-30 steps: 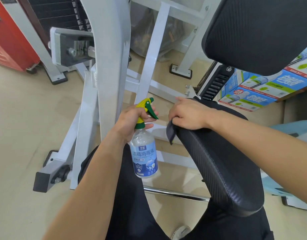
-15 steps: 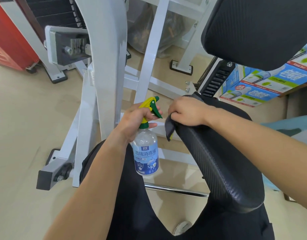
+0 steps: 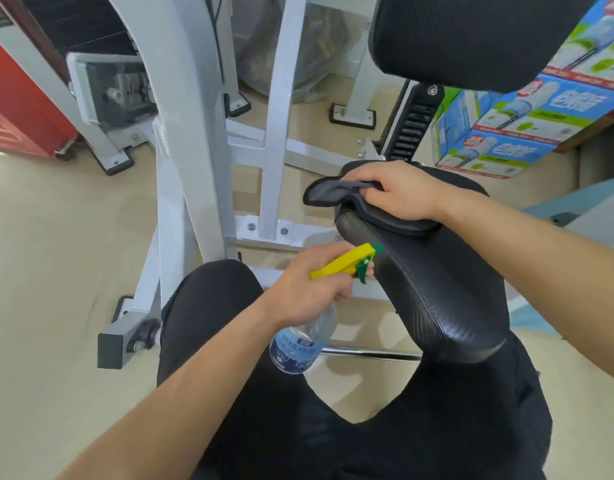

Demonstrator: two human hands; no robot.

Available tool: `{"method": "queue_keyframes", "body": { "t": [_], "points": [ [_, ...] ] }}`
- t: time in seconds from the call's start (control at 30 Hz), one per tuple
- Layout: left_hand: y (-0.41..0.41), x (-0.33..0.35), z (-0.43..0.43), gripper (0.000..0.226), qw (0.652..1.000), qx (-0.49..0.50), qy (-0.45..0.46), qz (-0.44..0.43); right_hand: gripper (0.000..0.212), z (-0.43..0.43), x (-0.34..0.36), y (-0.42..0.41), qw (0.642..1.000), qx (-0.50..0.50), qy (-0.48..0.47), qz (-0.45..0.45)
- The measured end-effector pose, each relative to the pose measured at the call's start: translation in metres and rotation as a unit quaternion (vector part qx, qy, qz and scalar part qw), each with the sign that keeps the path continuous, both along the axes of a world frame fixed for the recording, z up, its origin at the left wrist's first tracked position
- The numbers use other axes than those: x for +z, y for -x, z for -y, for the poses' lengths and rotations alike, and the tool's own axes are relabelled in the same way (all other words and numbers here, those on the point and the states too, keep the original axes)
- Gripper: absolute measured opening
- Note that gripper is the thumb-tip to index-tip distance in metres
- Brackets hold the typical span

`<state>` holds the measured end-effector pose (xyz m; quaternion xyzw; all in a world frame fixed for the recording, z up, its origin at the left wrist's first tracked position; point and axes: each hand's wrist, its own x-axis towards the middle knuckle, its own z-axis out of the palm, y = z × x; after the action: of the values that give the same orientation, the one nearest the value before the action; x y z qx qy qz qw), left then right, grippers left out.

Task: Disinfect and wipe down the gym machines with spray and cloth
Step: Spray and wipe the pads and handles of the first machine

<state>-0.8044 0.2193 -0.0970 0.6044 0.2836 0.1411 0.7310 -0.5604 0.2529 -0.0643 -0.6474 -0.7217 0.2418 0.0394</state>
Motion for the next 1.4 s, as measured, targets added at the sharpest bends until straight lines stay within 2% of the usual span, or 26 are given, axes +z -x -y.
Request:
{"method": "queue_keyframes", "body": {
  "t": [0.2,0.4,0.63,0.73,0.93,1.1,1.23,1.4],
  "points": [
    [-0.002,-0.001,0.014,0.035,0.999,-0.031,-0.017,-0.037,0.037,0.017,0.005,-0.016,0.999,-0.036,-0.009,0.003],
    [-0.005,0.006,0.014,0.036,0.997,-0.024,0.027,-0.063,0.042,0.025,-0.011,-0.019,0.999,-0.025,-0.03,0.022],
    [-0.009,0.071,0.007,0.047,0.99,-0.028,0.099,-0.095,0.046,0.039,0.008,0.002,0.991,-0.11,0.072,0.011],
    [-0.007,0.093,0.013,0.051,0.991,-0.026,0.098,-0.092,0.047,0.056,0.011,-0.001,0.987,-0.136,0.084,0.004],
    [-0.001,0.078,0.047,0.046,0.993,0.029,0.085,-0.075,0.046,0.071,-0.011,-0.011,0.991,-0.132,0.017,0.032],
    [0.009,0.059,0.082,0.047,0.993,0.082,0.068,-0.044,0.038,0.071,-0.016,-0.016,0.988,-0.106,-0.027,0.111],
    [0.021,0.054,0.1,0.046,0.989,0.136,0.037,-0.038,0.033,0.073,-0.008,-0.015,0.982,-0.115,-0.049,0.142],
    [0.04,0.041,0.125,0.047,0.982,0.176,0.044,-0.043,0.029,0.102,0.006,-0.014,0.984,-0.108,-0.063,0.126]
  ]
}}
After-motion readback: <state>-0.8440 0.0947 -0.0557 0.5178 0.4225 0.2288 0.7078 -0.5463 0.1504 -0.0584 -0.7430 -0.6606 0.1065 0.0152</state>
